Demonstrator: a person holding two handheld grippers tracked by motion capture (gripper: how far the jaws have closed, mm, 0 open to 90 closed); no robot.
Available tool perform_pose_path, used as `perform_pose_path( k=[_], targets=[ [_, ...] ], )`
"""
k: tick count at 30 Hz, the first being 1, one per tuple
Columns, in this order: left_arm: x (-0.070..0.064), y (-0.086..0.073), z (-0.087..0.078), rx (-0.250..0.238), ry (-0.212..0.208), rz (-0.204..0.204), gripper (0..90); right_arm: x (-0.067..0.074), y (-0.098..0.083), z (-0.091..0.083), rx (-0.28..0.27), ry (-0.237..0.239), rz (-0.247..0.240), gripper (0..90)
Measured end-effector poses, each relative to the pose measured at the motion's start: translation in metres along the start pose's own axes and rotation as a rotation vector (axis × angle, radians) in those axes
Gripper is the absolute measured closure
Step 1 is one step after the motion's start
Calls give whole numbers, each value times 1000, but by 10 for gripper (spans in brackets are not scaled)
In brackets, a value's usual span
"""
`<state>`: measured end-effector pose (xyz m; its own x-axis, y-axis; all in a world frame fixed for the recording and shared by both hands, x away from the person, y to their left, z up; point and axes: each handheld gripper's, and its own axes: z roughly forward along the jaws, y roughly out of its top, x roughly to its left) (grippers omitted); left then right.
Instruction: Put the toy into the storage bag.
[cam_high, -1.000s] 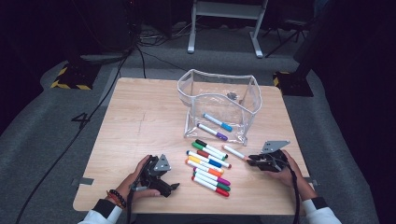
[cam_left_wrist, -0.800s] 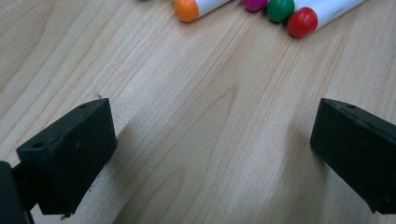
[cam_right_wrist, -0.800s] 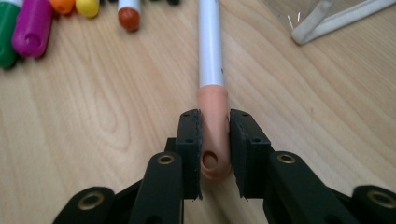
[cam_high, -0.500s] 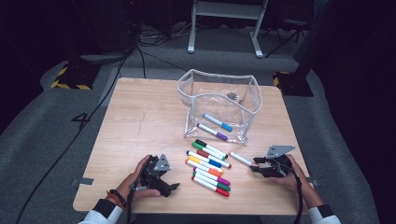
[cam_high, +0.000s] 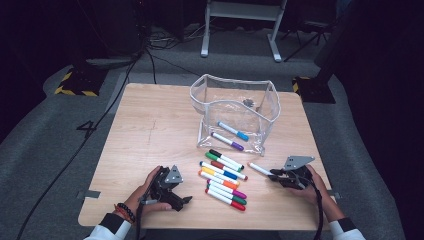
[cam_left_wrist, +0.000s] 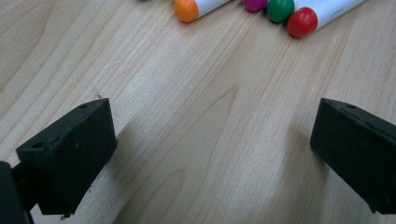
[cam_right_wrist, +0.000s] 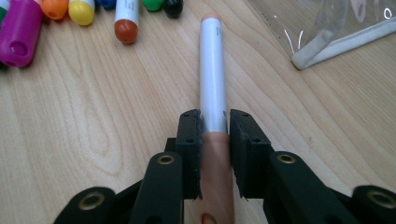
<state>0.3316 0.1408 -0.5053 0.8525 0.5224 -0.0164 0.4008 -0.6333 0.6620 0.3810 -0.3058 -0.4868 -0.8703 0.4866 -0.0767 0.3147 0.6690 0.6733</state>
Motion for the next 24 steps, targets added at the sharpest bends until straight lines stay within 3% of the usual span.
perform_pose_path(
  k=[10, 24],
  targets=[
    [0, 0, 0, 0, 0, 0, 5, 5, 19, -34, -92, -37, -51, 744],
    [0, 0, 0, 0, 0, 0, 5, 10, 78, -67, -209, -48, -154, 744]
  ],
)
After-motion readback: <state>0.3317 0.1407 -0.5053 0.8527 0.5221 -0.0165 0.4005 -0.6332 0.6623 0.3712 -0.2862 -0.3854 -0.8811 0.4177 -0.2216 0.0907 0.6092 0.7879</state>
